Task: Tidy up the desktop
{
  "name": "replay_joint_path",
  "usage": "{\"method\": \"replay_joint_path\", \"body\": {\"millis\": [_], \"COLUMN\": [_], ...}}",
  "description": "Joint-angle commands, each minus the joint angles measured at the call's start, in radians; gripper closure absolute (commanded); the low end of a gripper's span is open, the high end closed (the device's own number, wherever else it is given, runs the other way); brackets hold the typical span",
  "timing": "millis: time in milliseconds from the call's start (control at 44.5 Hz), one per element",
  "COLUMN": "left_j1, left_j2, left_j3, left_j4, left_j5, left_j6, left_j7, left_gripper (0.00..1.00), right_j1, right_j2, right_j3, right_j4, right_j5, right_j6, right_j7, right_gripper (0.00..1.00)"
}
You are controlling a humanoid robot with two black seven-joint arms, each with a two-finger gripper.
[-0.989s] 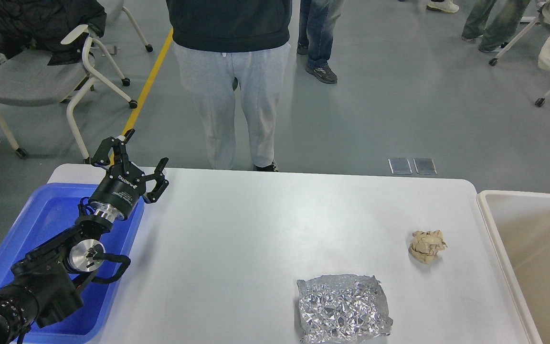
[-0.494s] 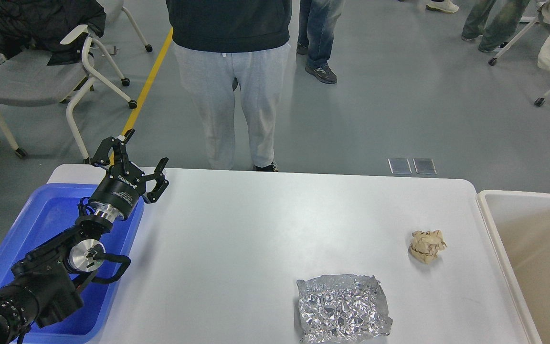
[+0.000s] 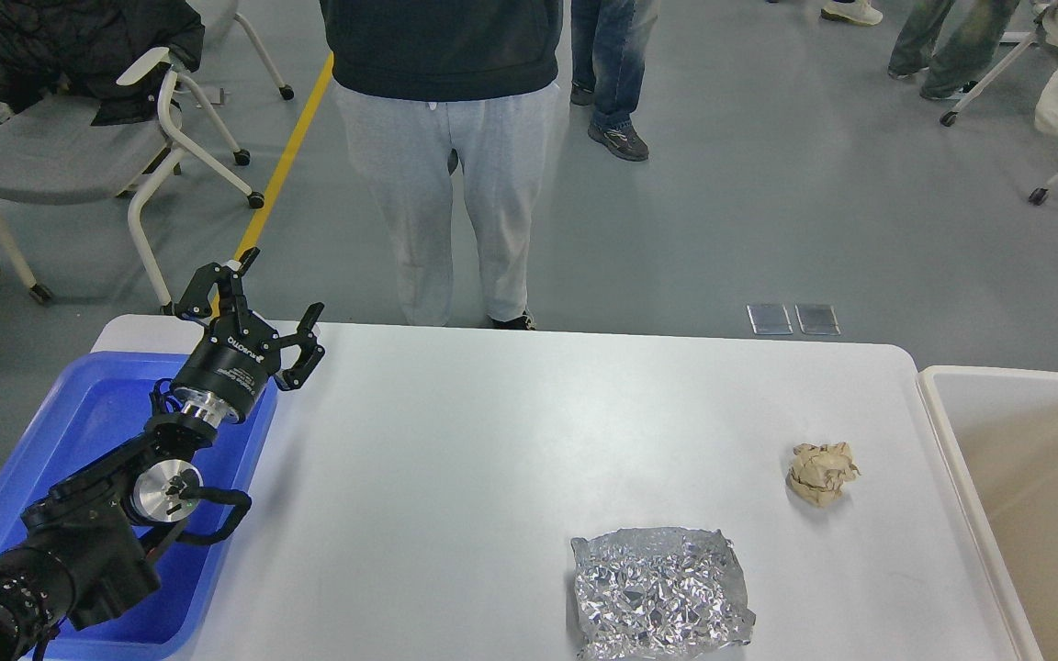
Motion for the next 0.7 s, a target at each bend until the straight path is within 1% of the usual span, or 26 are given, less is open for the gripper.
{"method": "replay_joint_path", "body": {"millis": [0, 112, 225, 360, 449, 539, 674], "left_j1": [0.0, 0.0, 0.0, 0.0, 0.0, 0.002, 0.002], "left_j2": [0.0, 0.0, 0.0, 0.0, 0.0, 0.0, 0.0], "left_j3": [0.0, 0.0, 0.0, 0.0, 0.0, 0.0, 0.0], "left_j4": [0.0, 0.0, 0.0, 0.0, 0.0, 0.0, 0.0], "left_j5": [0.001, -0.001, -0.001, -0.001, -0.001, -0.001, -0.001], "left_j6": [0.001, 0.001, 0.001, 0.002, 0.002, 0.002, 0.002], "left_j7": [0.0, 0.0, -0.002, -0.002, -0.002, -0.002, -0.002], "left_gripper": [0.0, 0.0, 0.0, 0.0, 0.0, 0.0, 0.0], "right_j1": [0.069, 0.124, 0.164, 0.186, 0.187, 0.186, 0.186], "right_j2": [-0.01, -0.032, -0.085, -0.176, -0.216, -0.239, -0.23], "right_j3": [0.031, 0.031, 0.04, 0.094, 0.186, 0.331, 0.404], "right_j4": [0.013, 0.044, 0.143, 0.343, 0.502, 0.674, 0.805], "right_j5": [0.016, 0.036, 0.081, 0.134, 0.157, 0.16, 0.16], "right_j6": [0.01, 0.047, 0.064, 0.065, 0.061, 0.058, 0.056], "right_j7": [-0.001, -0.007, -0.007, -0.007, -0.005, -0.005, -0.002], "right_gripper": [0.0, 0.0, 0.0, 0.0, 0.0, 0.0, 0.0]}}
